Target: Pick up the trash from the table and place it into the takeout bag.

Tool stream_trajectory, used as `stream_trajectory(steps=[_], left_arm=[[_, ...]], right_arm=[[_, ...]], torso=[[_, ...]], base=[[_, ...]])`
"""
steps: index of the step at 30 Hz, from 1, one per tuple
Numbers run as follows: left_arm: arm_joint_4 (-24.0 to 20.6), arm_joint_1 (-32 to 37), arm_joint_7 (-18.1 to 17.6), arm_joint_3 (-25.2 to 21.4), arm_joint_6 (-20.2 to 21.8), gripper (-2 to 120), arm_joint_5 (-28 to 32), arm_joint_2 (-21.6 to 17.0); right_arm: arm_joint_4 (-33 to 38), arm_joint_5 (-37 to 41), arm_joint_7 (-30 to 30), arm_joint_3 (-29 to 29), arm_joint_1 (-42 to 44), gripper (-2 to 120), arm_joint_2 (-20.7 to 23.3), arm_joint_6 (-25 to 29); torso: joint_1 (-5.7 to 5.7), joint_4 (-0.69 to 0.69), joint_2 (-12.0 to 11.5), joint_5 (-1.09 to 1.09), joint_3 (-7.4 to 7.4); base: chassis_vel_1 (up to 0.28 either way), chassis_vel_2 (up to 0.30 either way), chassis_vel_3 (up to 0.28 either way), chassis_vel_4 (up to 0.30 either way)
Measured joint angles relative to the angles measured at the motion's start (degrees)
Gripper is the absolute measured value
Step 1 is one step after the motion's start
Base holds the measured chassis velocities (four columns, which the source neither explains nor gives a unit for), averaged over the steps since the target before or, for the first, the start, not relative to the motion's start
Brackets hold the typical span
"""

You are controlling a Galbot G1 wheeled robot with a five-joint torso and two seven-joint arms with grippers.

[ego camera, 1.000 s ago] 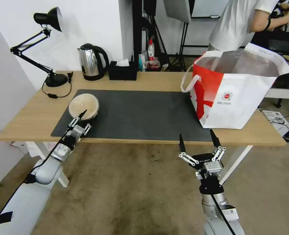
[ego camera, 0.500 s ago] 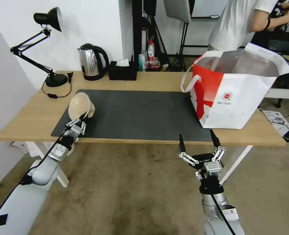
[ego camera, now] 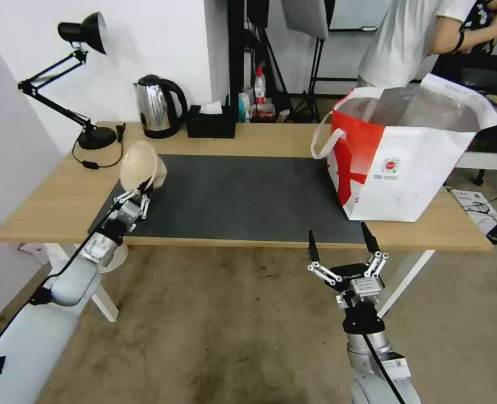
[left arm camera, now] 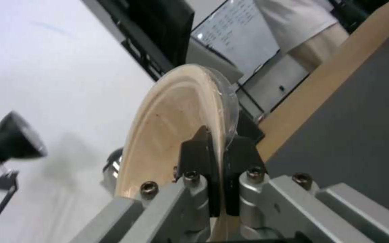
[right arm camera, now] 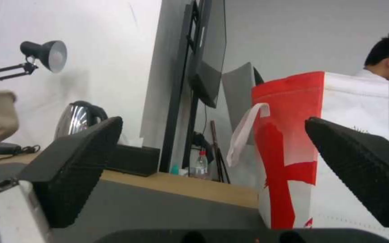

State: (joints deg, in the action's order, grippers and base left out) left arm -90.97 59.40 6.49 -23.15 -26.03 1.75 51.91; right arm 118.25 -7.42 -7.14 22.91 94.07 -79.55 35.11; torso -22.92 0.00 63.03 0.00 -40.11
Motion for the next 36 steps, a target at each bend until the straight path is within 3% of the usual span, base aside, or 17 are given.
stream_trajectory(steps=[11, 23, 27, 30, 32, 36], left_arm=[[0.27, -11.86, -0.27, 9.44, 1.21, 0, 3.39, -2.84], [3.17, -22.54, -3.65, 18.88, 3.04, 0, 3.92, -0.93], [4.59, -27.67, -3.87, 23.92, 3.62, 0, 3.92, 0.69], [7.51, -35.15, -3.97, 30.47, 4.14, 0, 4.11, 3.64], [8.41, -36.66, -4.00, 31.62, 4.19, 0, 4.14, 4.43], [14.08, -43.66, -4.08, 36.46, 4.25, 0, 4.20, 9.53]], right_arm=[[0.00, 0.00, 0.00, 0.00, 0.00, 100, 0.00, 0.00], [0.00, 0.00, 0.00, 0.00, 0.00, 100, 0.00, 0.00], [0.00, 0.00, 0.00, 0.00, 0.00, 100, 0.00, 0.00], [0.00, 0.00, 0.00, 0.00, 0.00, 100, 0.00, 0.00], [0.00, 0.00, 0.00, 0.00, 0.00, 100, 0.00, 0.00], [0.00, 0.00, 0.00, 0.00, 0.00, 100, 0.00, 0.00]], torso=[[0.00, -0.01, 0.00, -0.01, 0.00], [0.00, -0.01, 0.00, -0.01, 0.00], [0.00, 0.00, 0.00, -0.01, 0.00], [0.00, 0.00, -0.01, -0.01, -0.01], [0.00, 0.00, 0.00, -0.01, 0.00], [0.00, -0.02, -0.01, -0.01, -0.01]], base=[[0.000, 0.000, 0.000, 0.000], [0.000, 0.000, 0.000, 0.000], [0.000, 0.000, 0.000, 0.000], [0.000, 0.000, 0.000, 0.000], [0.000, 0.000, 0.000, 0.000], [0.000, 0.000, 0.000, 0.000]])
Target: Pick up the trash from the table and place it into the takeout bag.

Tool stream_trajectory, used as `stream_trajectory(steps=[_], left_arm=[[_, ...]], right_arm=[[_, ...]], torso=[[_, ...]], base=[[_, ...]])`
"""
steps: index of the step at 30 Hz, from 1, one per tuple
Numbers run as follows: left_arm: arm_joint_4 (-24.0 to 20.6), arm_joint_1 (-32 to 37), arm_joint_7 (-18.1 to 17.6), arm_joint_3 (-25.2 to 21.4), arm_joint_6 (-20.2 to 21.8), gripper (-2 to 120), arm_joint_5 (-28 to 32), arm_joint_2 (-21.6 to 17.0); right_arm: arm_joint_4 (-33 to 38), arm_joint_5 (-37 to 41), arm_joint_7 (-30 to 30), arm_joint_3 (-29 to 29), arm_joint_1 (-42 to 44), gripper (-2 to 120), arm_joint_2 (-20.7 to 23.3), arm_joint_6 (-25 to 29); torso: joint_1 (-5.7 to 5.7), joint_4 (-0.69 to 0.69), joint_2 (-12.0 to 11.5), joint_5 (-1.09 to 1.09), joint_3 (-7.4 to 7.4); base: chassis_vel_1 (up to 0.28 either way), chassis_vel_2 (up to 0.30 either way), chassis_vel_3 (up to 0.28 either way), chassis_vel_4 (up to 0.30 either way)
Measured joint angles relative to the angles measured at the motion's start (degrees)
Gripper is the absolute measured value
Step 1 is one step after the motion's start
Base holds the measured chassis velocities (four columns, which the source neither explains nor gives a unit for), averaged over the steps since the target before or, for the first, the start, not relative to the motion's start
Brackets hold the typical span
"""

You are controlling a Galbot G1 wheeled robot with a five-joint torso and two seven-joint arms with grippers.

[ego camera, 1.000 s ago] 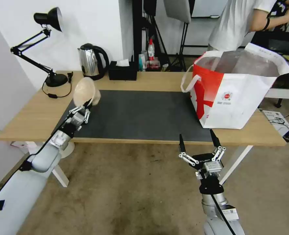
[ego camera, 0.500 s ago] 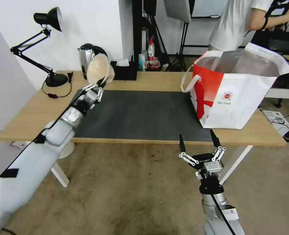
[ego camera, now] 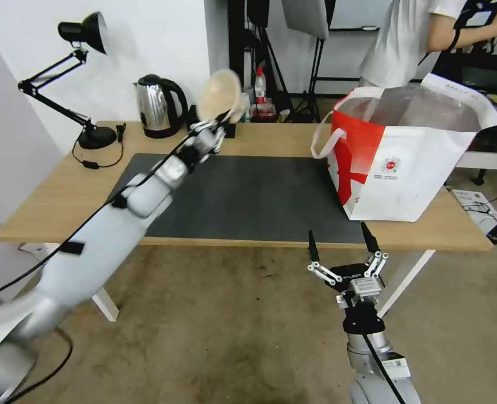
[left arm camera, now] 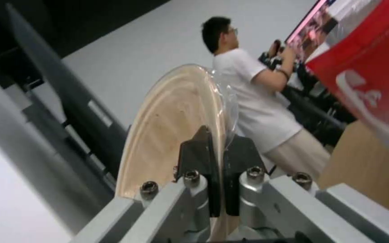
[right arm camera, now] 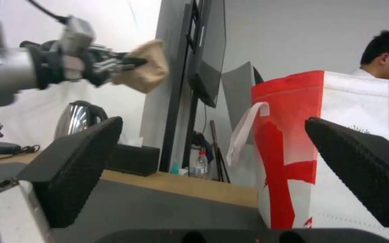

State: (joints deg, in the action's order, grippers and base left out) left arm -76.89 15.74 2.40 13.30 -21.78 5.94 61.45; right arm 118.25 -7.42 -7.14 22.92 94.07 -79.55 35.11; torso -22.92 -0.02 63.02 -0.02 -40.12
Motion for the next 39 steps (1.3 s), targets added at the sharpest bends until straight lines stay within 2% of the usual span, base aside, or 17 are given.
stream_trajectory(steps=[9, 27, 30, 36, 39], left_arm=[[5.45, -6.38, 0.03, 4.82, -0.06, 0, -0.07, 5.70], [12.95, -18.02, 0.17, 11.25, -1.64, 0, 1.43, 12.00], [15.02, -21.33, 0.19, 13.68, -1.73, 0, 2.24, 14.54], [17.77, -24.21, 0.19, 15.53, -2.09, 0, 2.61, 17.26], [20.45, -25.50, 0.23, 16.06, -2.77, 0, 2.62, 19.93]], right_arm=[[0.00, 0.00, 0.00, 0.00, 0.00, 100, 0.00, 0.00], [0.00, 0.00, 0.00, 0.00, 0.00, 100, 0.00, 0.00], [0.00, 0.00, 0.00, 0.00, 0.00, 100, 0.00, 0.00], [0.00, 0.00, 0.00, 0.00, 0.00, 100, 0.00, 0.00], [0.00, 0.00, 0.00, 0.00, 0.00, 100, 0.00, 0.00]], torso=[[0.01, 0.02, 0.00, 0.01, 0.00], [0.01, 0.02, 0.01, 0.01, 0.01], [0.01, 0.00, 0.01, 0.00, 0.01], [0.01, 0.02, 0.01, 0.00, 0.01], [0.00, 0.02, 0.01, 0.01, 0.01]], base=[[0.000, 0.000, 0.000, 0.000], [0.000, 0.000, 0.000, 0.000], [0.000, 0.000, 0.000, 0.000], [0.000, 0.000, 0.000, 0.000], [0.000, 0.000, 0.000, 0.000]])
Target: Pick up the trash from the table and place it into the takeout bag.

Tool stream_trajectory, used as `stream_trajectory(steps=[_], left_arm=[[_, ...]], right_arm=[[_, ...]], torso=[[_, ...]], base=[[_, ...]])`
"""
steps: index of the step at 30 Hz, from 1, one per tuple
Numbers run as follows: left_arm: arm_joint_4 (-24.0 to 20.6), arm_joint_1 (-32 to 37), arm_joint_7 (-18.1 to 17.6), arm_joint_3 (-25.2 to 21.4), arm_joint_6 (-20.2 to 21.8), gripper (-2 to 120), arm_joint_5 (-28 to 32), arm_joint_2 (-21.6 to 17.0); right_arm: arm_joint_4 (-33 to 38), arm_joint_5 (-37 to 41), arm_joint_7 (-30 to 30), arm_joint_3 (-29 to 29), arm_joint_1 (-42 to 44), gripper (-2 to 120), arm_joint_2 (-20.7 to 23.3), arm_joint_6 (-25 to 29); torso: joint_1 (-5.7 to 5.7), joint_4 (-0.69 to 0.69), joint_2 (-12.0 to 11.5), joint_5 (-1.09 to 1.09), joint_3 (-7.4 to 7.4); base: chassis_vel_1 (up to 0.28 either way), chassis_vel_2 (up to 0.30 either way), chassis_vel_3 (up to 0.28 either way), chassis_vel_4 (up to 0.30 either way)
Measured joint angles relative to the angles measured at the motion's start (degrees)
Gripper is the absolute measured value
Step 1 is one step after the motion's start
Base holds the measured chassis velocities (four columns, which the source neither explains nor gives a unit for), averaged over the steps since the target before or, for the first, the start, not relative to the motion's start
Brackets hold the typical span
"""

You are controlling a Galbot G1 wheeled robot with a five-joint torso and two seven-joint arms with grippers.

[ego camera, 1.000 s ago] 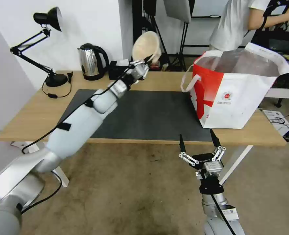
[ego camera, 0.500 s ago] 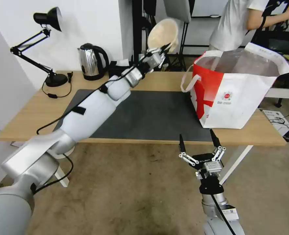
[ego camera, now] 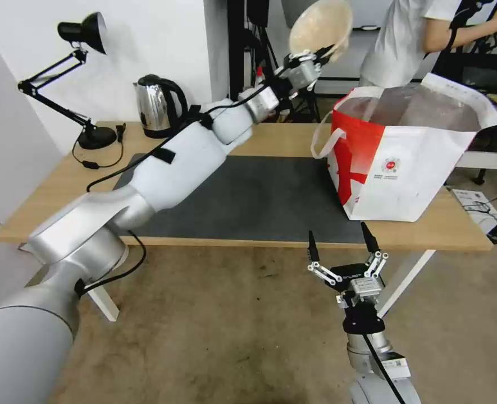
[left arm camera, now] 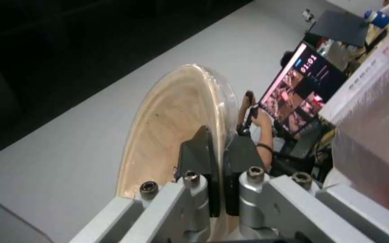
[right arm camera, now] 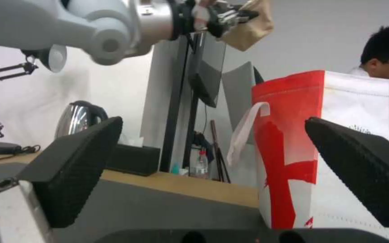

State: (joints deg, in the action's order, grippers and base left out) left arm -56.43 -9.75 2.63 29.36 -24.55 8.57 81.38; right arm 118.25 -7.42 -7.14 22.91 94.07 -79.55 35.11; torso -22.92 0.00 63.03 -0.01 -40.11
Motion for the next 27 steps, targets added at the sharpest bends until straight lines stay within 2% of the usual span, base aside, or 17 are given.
stream_trajectory(steps=[13, 17, 27], left_arm=[[9.58, -2.13, 0.18, 1.94, -1.57, 0, -0.21, 9.01], [11.32, -2.26, 0.27, 2.65, -2.19, 0, -0.09, 10.12], [11.94, -1.24, 0.36, 4.17, -2.47, 0, 1.59, 10.06]], right_arm=[[0.00, 0.00, 0.00, 0.00, 0.00, 100, 0.00, 0.00], [0.00, 0.00, 0.00, 0.00, 0.00, 100, 0.00, 0.00], [0.00, 0.00, 0.00, 0.00, 0.00, 100, 0.00, 0.00]], torso=[[0.00, -0.01, 0.00, 0.00, 0.00], [0.00, -0.01, 0.00, 0.00, 0.00], [0.00, 0.00, -0.01, 0.01, 0.00]], base=[[0.000, 0.000, 0.000, 0.000], [0.000, 0.000, 0.000, 0.000], [0.000, 0.000, 0.000, 0.000]])
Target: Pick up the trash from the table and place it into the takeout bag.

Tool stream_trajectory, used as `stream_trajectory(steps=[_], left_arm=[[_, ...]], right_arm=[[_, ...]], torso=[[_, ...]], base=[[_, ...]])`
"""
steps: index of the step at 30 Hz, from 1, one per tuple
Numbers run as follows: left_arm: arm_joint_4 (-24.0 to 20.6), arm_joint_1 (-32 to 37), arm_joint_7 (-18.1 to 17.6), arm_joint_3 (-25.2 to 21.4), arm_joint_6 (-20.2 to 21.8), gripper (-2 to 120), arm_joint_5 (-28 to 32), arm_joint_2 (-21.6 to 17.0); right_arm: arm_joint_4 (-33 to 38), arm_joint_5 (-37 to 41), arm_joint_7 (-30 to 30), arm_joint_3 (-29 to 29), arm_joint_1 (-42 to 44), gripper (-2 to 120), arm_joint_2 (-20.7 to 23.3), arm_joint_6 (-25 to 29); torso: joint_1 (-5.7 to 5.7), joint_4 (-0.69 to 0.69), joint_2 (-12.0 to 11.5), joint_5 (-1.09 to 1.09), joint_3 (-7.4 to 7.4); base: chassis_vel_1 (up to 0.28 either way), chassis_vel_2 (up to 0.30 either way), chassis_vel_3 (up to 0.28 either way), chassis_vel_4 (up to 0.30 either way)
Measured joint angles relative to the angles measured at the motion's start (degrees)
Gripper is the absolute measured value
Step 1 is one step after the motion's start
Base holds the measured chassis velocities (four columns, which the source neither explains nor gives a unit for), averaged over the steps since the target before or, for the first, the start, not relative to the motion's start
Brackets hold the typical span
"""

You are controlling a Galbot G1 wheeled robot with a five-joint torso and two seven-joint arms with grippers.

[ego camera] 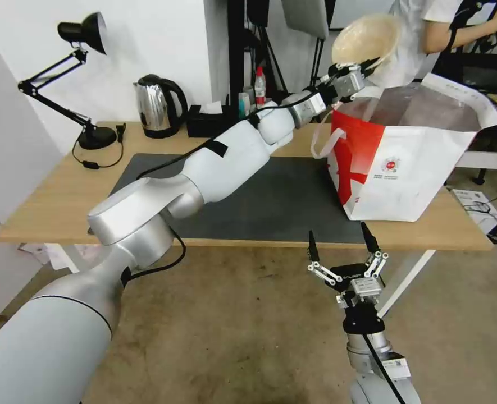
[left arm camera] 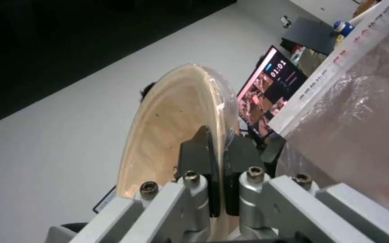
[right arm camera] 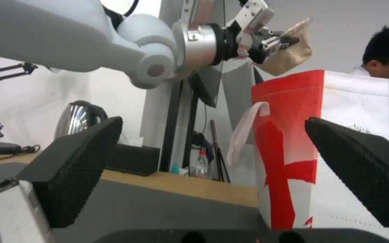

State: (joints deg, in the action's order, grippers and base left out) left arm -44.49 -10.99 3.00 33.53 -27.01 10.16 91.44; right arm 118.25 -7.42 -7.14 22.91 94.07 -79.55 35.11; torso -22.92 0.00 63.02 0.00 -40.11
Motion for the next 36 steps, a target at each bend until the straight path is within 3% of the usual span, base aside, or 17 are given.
stream_trajectory(steps=[11, 15, 18, 19, 23, 36], left_arm=[[1.19, 0.36, 3.56, 1.08, -0.20, 0, 3.27, -0.09], [2.22, 0.02, 7.67, 1.22, -0.23, 0, 5.77, -0.11], [3.56, -0.80, 12.93, 1.22, -0.24, 0, 8.82, -0.12], [3.56, -0.80, 12.93, 1.22, -0.24, 0, 8.82, -0.12], [4.64, -1.38, 19.66, 1.10, -0.45, 0, 11.20, -0.12], [6.38, -2.09, 22.67, 1.12, -0.58, 0, 15.53, -0.13]], right_arm=[[0.00, 0.00, 0.00, 0.00, 0.00, 100, 0.00, 0.00], [0.00, 0.00, 0.00, 0.00, 0.00, 100, 0.00, 0.00], [0.00, 0.00, 0.00, 0.00, 0.00, 100, 0.00, 0.00], [0.00, 0.00, 0.00, 0.00, 0.00, 100, 0.00, 0.00], [0.00, 0.00, 0.00, 0.00, 0.00, 100, 0.00, 0.00], [0.00, 0.00, 0.00, 0.00, 0.00, 100, 0.00, 0.00]], torso=[[0.00, -0.01, 0.00, 0.00, 0.00], [0.00, -0.01, 0.00, 0.00, 0.00], [0.01, 0.00, 0.00, 0.00, 0.00], [0.01, 0.00, 0.00, 0.00, 0.00], [0.00, -0.01, 0.00, -0.01, 0.00], [0.00, 0.00, 0.00, 0.00, 0.00]], base=[[0.000, 0.000, 0.000, 0.000], [0.000, 0.000, 0.000, 0.000], [0.000, 0.000, 0.000, 0.000], [0.000, 0.000, 0.000, 0.000], [0.000, 0.000, 0.000, 0.000], [0.000, 0.000, 0.000, 0.000]])
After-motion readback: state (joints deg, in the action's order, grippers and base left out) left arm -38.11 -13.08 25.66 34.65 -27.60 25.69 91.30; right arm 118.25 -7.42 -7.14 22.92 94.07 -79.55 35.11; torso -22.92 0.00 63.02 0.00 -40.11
